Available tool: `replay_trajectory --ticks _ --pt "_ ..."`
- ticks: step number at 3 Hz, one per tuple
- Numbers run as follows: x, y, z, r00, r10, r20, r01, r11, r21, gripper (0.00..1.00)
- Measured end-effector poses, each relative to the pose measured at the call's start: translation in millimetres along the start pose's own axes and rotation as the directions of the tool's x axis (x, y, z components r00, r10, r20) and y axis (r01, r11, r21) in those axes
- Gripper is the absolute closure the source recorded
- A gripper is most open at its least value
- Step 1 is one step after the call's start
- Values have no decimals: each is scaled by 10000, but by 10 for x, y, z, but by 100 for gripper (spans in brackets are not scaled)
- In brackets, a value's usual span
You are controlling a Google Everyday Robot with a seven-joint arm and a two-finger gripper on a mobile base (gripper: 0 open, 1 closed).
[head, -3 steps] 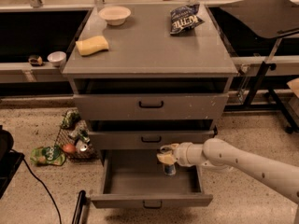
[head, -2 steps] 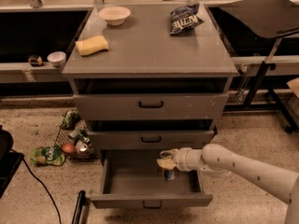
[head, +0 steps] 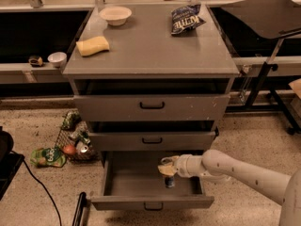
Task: Place redbull can into bottom drawer
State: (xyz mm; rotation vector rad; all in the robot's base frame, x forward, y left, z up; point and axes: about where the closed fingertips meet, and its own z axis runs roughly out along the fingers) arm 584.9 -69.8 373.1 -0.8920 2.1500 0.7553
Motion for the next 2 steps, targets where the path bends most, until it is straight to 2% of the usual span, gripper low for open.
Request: replay_trajectory --ticks 1,2 --pt "182 -190 61 9994 255 -238 -240 9978 617 100" --pt "434 -525 144 9971 560 -506 -480 9879 1477 100"
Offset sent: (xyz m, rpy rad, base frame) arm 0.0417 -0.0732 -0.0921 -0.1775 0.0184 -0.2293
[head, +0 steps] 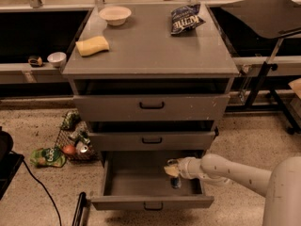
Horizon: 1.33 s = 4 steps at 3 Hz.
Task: Place redbull can into bottom drawer
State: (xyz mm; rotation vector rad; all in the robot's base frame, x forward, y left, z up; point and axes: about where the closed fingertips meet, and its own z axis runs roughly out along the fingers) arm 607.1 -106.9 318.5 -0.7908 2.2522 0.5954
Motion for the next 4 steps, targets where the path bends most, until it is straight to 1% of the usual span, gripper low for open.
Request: replay_trajectory --ticks 1,2,3,4 --pt "181 -317 132 9993 316 -211 -303 9977 600 100" --pt "334 -560 268 9973 670 -297 -643 9943 852 100" --pt "527 -806 676 9941 993 -437 -975 9944 416 100" --pt "527 -806 677 9941 992 -438 -974 9944 414 100"
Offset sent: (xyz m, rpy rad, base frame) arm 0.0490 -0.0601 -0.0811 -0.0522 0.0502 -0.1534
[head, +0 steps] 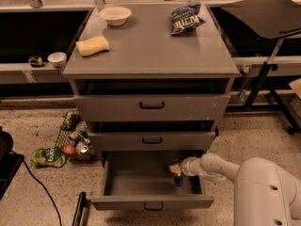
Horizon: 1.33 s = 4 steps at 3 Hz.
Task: Place redbull can into bottom drawer
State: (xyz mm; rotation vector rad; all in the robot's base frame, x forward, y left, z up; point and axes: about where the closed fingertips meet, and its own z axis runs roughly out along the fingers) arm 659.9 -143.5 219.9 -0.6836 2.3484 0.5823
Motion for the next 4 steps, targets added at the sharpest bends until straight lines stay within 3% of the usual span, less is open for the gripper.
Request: replay_trajectory --ticks 2,4 --pt "105 67 355 9964 -524 -670 475 9962 -727 100" --pt "231 125 646 9878 -610 -1433 440 9919 -1190 58"
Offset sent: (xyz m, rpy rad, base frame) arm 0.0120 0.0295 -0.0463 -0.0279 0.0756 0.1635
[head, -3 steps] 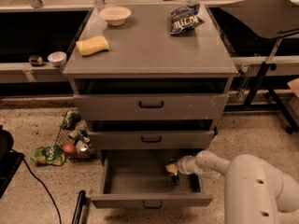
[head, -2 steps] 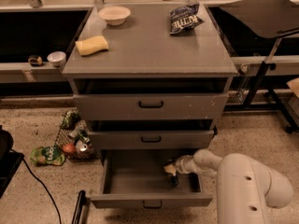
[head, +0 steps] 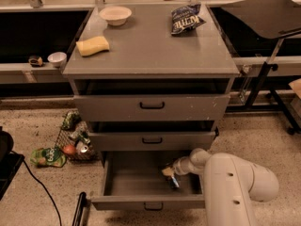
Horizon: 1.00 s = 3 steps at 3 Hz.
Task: Place redbull can into bottom drawer
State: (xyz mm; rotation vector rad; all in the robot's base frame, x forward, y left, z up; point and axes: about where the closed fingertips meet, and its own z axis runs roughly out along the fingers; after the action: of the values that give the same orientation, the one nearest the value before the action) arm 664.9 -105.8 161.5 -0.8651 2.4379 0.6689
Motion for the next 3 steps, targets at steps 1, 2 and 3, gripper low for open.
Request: replay_trajectory --ticks 1,2,3 --pt "25 9 69 9998 16 -176 -18 9999 -114 36" --pt "33 6 68 9998 41 -184 -44 9999 -139 12" --pt "74 -41 -28 9996 273 28 -272 9993 -250 0"
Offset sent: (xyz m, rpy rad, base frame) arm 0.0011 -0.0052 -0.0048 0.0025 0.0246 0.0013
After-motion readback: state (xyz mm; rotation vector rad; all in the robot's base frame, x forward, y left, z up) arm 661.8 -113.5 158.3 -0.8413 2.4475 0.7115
